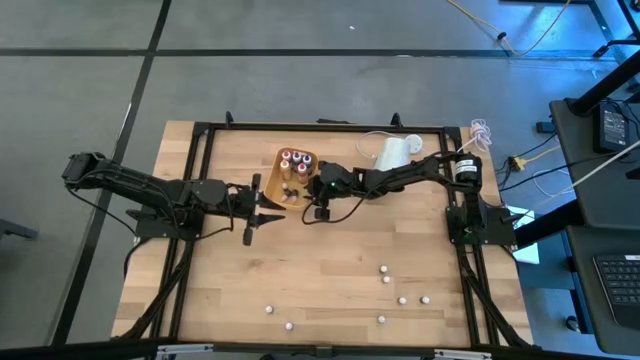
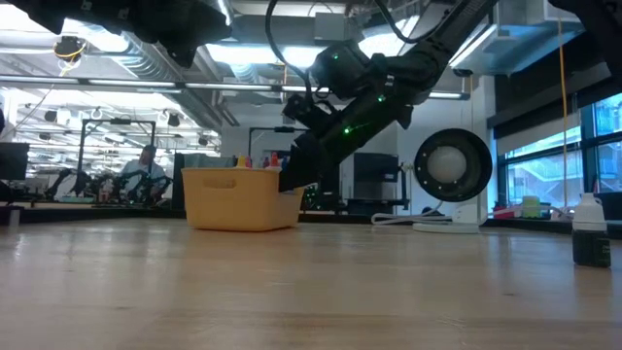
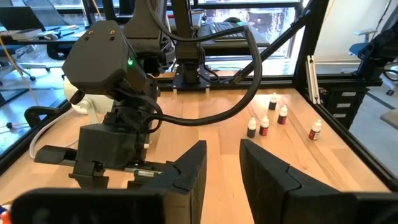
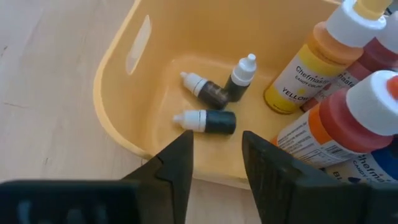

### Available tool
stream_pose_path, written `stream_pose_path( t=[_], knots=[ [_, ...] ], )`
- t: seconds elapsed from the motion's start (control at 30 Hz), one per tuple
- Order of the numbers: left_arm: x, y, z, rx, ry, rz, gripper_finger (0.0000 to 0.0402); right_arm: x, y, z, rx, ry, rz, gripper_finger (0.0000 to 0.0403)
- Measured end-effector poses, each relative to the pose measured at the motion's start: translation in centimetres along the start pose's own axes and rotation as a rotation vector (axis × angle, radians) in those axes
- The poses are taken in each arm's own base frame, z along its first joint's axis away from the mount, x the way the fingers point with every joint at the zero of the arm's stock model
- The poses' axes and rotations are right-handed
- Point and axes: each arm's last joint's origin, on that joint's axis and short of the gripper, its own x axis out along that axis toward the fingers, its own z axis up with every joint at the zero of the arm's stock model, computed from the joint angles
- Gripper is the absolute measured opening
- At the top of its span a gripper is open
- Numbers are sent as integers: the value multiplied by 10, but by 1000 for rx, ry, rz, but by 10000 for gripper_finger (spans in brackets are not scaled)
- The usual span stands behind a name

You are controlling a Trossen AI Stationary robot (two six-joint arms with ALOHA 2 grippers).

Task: Pick & Place food coloring
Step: Put the small purple food coloring bottle into the yellow bin

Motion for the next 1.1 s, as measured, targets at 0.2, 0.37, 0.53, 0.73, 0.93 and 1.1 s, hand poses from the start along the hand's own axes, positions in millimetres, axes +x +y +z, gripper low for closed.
stream_pose_path(
  t=[0.2, 0.37, 0.53, 0.73, 0.93, 1.1],
  knots=[
    [0, -4, 6, -6, 6, -97, 95, -19, 1, 20, -30, -56, -2, 149],
    [5, -20, 14, 18, 108, -185, 91, -41, 15, 35, -78, -47, 39, 149],
    [21, -43, 12, 40, 372, -199, 94, -48, 38, 42, -138, -67, 85, 149],
    [42, -79, 2, 116, 630, -320, 93, -49, 51, 38, -153, -19, 88, 149],
    [64, -114, -15, 128, 674, -422, 92, -50, 56, 31, -114, 59, 106, 149],
    [83, -132, -28, 121, 591, -449, 95, -51, 62, 30, -115, 70, 120, 149]
  ],
)
